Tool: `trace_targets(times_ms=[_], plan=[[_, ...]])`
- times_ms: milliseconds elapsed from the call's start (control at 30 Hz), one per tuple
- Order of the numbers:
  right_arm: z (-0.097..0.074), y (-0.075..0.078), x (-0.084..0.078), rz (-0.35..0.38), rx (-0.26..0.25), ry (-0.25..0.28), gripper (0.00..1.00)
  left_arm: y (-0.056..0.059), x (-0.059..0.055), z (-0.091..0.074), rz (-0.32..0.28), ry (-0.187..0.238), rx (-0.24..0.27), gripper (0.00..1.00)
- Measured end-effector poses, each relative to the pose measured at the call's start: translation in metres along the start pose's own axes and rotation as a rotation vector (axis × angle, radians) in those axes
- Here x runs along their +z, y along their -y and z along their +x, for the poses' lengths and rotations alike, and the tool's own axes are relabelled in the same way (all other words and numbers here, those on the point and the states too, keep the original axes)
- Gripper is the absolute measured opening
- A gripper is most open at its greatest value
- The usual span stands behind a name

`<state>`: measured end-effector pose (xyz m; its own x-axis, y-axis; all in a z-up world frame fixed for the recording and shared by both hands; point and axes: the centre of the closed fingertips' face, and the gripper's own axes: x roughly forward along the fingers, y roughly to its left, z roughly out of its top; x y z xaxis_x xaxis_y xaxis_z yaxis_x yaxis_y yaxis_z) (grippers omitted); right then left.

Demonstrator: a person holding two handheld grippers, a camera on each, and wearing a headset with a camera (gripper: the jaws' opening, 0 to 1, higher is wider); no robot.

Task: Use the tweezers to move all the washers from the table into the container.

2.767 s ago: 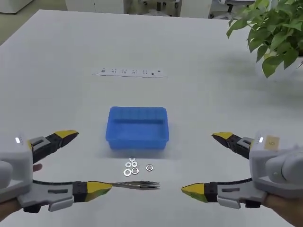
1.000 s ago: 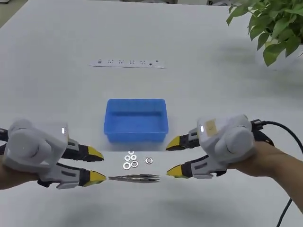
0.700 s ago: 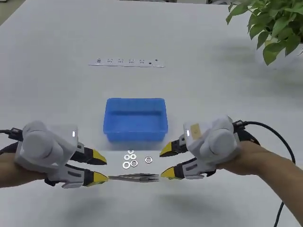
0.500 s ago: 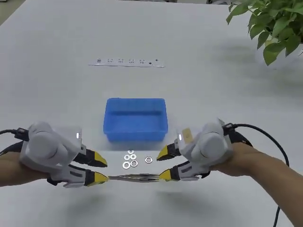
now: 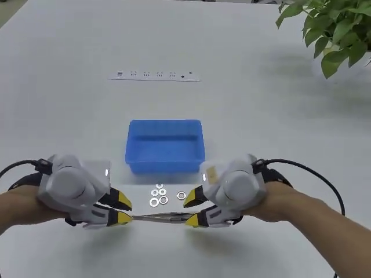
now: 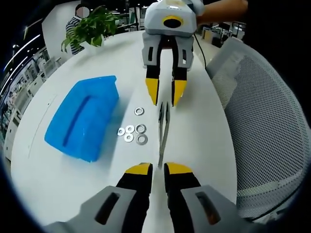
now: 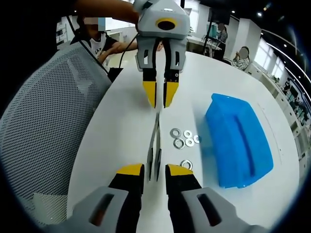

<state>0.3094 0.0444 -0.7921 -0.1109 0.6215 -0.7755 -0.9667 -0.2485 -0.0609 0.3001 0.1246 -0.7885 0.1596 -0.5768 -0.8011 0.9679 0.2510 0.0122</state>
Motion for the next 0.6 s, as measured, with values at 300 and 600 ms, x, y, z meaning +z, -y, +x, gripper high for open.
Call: trace_targets(times_ms=[300, 600], plan=[[0.007, 0.001, 0.002, 0.029, 0.012, 0.004, 0.16, 0.002, -0.001, 0.007, -0.005, -0.010, -0.022, 0.13], [0.012, -0.002, -0.001, 0.033, 0.016, -0.009, 0.15, 0.002, -0.001, 0.016, 0.000, -0.020, -0.017, 0.11]])
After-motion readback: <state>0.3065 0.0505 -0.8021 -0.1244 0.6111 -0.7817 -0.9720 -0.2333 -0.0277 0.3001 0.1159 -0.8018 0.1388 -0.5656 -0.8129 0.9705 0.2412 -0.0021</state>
